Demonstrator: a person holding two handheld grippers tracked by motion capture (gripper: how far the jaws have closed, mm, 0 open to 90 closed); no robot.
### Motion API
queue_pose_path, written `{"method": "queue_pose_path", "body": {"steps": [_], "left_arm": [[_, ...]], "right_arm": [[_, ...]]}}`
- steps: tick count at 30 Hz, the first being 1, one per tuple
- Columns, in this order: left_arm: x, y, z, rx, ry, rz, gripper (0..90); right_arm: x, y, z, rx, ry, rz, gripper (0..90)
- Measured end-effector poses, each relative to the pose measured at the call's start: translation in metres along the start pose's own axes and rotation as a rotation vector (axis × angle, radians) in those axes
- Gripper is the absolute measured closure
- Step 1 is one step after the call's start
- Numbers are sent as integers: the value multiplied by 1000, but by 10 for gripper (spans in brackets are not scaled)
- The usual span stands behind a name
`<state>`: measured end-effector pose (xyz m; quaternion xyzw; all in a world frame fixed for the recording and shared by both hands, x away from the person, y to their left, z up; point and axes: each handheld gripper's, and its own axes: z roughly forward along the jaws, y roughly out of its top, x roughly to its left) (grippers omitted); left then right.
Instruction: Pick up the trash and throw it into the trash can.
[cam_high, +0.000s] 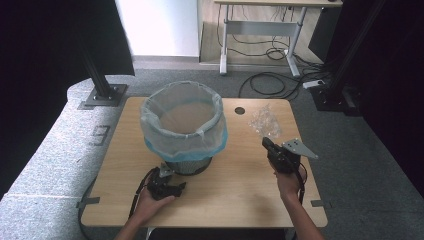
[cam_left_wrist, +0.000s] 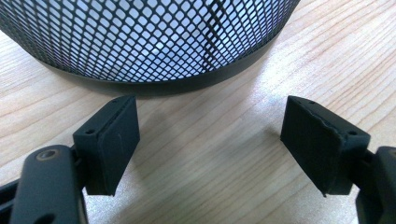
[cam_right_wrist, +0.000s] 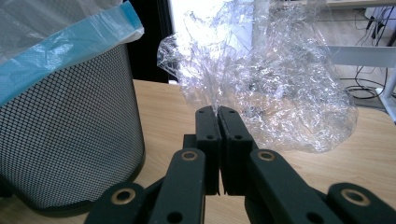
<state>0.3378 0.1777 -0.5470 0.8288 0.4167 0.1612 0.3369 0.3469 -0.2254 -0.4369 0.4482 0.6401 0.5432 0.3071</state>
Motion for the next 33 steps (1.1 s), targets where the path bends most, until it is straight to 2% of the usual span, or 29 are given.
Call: {"method": "queue_pose_path", "body": {"steps": [14, 33], "left_arm": [[0, 0, 0, 0, -1, 0, 194], [0, 0, 0, 0, 0, 1, 194]], "right_arm": [[4, 1, 0, -4, 10, -4, 870], [19, 7, -3, -28, 48, -25, 870]]}}
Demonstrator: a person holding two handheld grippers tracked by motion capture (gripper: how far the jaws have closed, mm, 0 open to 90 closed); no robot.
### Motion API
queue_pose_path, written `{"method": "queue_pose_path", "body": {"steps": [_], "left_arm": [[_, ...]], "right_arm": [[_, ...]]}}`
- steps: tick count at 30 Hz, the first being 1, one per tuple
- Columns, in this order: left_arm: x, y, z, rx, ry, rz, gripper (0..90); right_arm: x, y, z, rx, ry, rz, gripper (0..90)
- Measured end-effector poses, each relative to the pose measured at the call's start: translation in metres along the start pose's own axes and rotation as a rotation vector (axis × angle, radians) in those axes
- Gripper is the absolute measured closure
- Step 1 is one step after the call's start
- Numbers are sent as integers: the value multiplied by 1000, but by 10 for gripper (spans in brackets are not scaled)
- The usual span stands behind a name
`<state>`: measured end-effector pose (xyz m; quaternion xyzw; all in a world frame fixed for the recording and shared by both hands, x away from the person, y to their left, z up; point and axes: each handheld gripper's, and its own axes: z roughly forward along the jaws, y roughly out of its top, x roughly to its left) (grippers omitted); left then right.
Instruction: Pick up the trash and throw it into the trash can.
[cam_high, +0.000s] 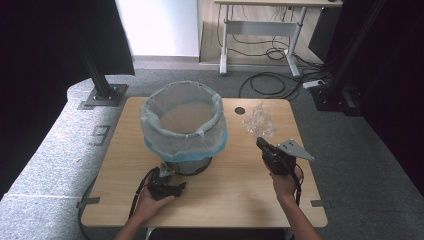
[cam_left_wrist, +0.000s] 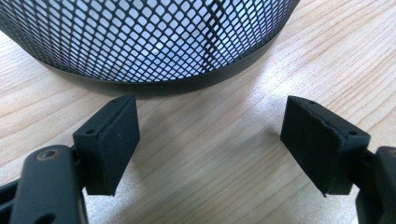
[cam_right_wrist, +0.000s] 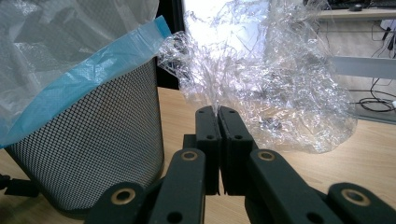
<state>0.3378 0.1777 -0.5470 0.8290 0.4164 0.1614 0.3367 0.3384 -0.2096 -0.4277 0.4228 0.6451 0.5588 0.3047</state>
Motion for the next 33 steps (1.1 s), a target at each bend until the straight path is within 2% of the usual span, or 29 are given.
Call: {"method": "queue_pose_path", "body": {"steps": [33], "left_arm": [[0, 0, 0, 0, 0, 0, 194]], "right_arm": [[7, -3, 2, 8, -2, -41, 862]]}}
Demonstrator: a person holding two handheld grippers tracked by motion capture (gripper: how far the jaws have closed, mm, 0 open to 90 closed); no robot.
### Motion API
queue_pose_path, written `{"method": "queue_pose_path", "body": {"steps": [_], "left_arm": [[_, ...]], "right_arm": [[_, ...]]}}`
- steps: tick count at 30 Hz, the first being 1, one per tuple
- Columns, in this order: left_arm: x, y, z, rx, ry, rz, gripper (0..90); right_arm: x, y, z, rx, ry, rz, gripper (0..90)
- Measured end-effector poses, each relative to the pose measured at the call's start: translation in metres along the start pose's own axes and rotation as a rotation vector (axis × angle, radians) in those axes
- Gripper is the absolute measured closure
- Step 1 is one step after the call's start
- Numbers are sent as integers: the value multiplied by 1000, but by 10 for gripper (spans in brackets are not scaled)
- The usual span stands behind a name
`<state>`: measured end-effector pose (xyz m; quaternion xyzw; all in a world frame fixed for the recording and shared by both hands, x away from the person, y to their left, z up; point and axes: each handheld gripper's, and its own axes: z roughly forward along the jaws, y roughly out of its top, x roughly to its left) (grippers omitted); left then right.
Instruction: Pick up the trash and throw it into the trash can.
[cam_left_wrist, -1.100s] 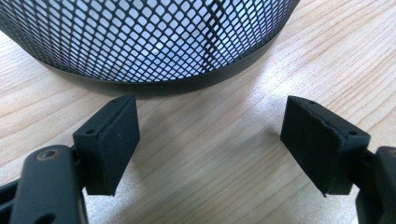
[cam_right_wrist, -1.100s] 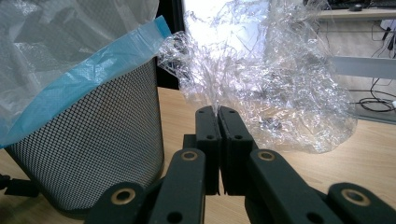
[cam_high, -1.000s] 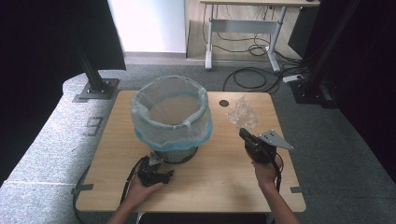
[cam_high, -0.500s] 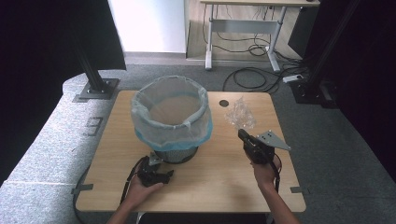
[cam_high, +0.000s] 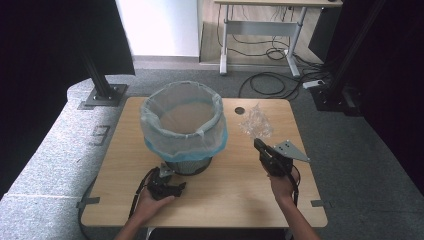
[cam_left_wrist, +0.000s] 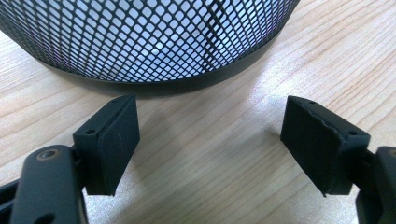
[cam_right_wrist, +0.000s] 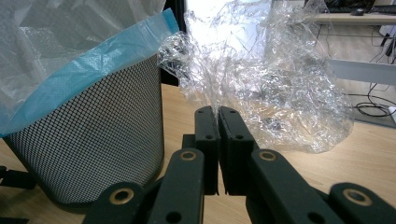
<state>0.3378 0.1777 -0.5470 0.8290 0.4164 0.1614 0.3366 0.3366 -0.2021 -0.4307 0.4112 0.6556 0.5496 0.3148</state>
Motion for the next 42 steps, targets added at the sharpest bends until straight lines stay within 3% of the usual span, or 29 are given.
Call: {"method": "queue_pose_path", "body": {"steps": [21, 42], "left_arm": [[0, 0, 0, 0, 0, 0, 194], [0, 0, 0, 0, 0, 0, 194]], "right_arm": [[7, -2, 2, 12, -4, -49, 842], [11, 5, -2, -17, -4, -67, 867]]}}
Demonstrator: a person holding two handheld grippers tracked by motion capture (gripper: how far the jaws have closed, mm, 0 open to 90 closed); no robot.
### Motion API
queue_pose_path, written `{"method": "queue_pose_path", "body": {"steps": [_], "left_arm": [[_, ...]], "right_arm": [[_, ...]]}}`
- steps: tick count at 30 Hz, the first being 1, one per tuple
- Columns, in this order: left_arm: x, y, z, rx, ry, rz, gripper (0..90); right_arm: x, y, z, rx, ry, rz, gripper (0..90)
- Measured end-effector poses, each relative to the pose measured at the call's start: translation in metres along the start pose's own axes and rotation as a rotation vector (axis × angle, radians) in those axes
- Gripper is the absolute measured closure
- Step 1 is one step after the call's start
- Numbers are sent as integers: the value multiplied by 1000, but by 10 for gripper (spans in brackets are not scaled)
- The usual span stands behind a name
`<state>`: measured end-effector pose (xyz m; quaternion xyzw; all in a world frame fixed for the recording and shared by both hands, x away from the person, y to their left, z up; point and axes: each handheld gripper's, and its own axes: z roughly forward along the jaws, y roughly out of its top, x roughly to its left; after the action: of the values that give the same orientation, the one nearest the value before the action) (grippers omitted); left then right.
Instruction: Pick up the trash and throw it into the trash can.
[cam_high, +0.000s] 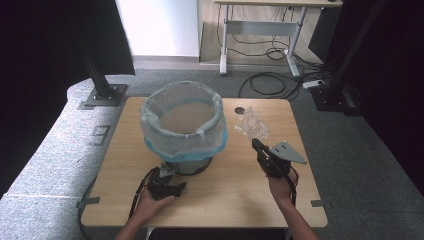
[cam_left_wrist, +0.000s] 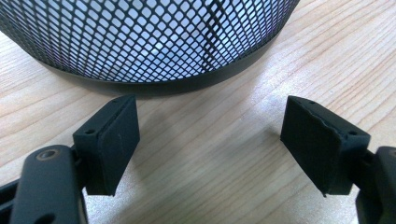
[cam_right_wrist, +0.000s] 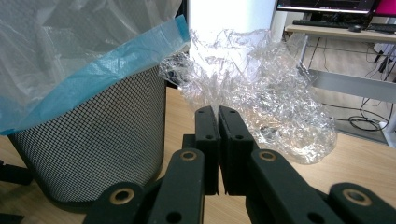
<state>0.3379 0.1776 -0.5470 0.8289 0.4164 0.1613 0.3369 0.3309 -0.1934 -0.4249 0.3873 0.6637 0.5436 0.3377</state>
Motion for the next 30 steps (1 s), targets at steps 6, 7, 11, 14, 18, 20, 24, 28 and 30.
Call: {"method": "queue_pose_path", "body": {"steps": [6, 7, 11, 14, 18, 20, 24, 28, 30], "left_arm": [[0, 0, 0, -2, -2, -2, 194], [0, 0, 0, -2, -2, -2, 194], [0, 0, 0, -3, -1, -2, 194], [0, 0, 0, -2, -2, -2, 194], [0, 0, 0, -2, -2, -2, 194], [0, 0, 0, 1, -1, 0, 194], [0, 0, 0, -1, -2, -2, 194], [0, 0, 0, -1, -2, -2, 194], [0, 0, 0, 2, -1, 1, 194]], "right_arm": [[-1, 8, -3, -22, 2, -2, 873], [-2, 10, -4, -30, 0, -3, 873], [-4, 18, -7, -57, -3, 9, 875], [-5, 22, -7, -69, -2, 10, 876], [-4, 27, -9, -86, -2, 12, 878], [-3, 29, -8, -92, 2, 11, 878], [0, 36, -7, -109, 15, 12, 879], [4, 45, -6, -136, 27, 20, 880], [5, 49, -6, -150, 34, 22, 880]]}}
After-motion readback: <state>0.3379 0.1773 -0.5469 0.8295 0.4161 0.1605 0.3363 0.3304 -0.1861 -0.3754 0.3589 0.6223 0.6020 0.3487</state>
